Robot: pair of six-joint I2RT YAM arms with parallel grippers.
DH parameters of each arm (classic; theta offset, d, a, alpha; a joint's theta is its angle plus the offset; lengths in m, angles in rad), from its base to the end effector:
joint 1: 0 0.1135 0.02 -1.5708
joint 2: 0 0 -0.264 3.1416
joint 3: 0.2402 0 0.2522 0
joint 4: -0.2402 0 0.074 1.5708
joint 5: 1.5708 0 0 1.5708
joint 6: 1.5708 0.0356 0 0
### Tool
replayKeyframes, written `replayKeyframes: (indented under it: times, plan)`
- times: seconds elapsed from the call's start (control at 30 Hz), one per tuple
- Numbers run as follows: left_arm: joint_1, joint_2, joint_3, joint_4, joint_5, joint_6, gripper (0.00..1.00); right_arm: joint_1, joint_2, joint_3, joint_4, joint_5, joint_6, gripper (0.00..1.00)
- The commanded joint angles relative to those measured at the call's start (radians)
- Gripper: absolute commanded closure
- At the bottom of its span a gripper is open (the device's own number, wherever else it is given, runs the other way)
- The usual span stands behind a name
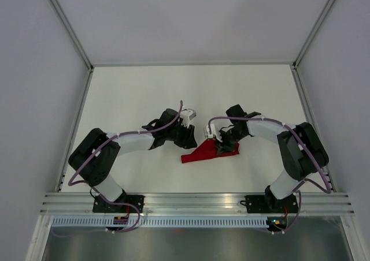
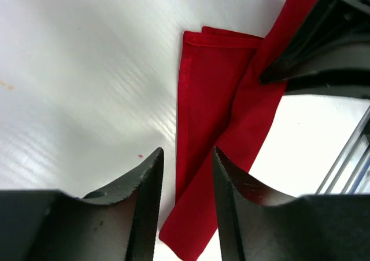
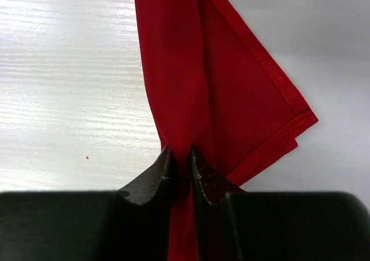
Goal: Fold the napkin, place the utensils inside, and roll it up
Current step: Roll the napkin at the center of the board.
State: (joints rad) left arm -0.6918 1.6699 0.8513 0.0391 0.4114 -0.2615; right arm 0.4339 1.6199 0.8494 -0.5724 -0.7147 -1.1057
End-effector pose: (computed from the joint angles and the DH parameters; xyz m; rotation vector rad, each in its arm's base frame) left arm 0.2475 -0.2235 0.1634 0.7349 2.3584 -0.9279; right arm 0.2382 0.1361 0.1513 -1.8754 1.7765 0.8124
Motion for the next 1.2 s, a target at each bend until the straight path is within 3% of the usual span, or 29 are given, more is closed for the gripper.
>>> replayKeyframes:
  times: [0.0,0.2,0.37,0.53,0.73,1.17]
  plan:
    - [-0.017,-0.117,-0.118,0.232,-0.146,-0.018,0.54,-0.024,0.109,0.039,-0.259,-0.017,-0.088,0.89]
    - [-0.225,-0.206,-0.204,0.341,-0.484,0.177,0.41,-0.047,0.212,0.137,-0.348,-0.028,-0.117,0.89]
    - [-0.363,-0.176,-0.196,0.38,-0.615,0.336,0.37,-0.055,0.267,0.194,-0.38,-0.032,-0.112,0.89]
    - [-0.429,-0.154,-0.218,0.43,-0.634,0.455,0.34,-0.061,0.31,0.237,-0.406,-0.042,-0.106,0.89]
    - [-0.508,-0.093,-0.294,0.634,-0.602,0.616,0.3,-0.063,0.362,0.283,-0.434,-0.051,-0.105,0.89]
    - [-0.538,0.117,-0.244,0.693,-0.623,0.745,0.27,-0.067,0.397,0.312,-0.435,-0.042,-0.088,0.9]
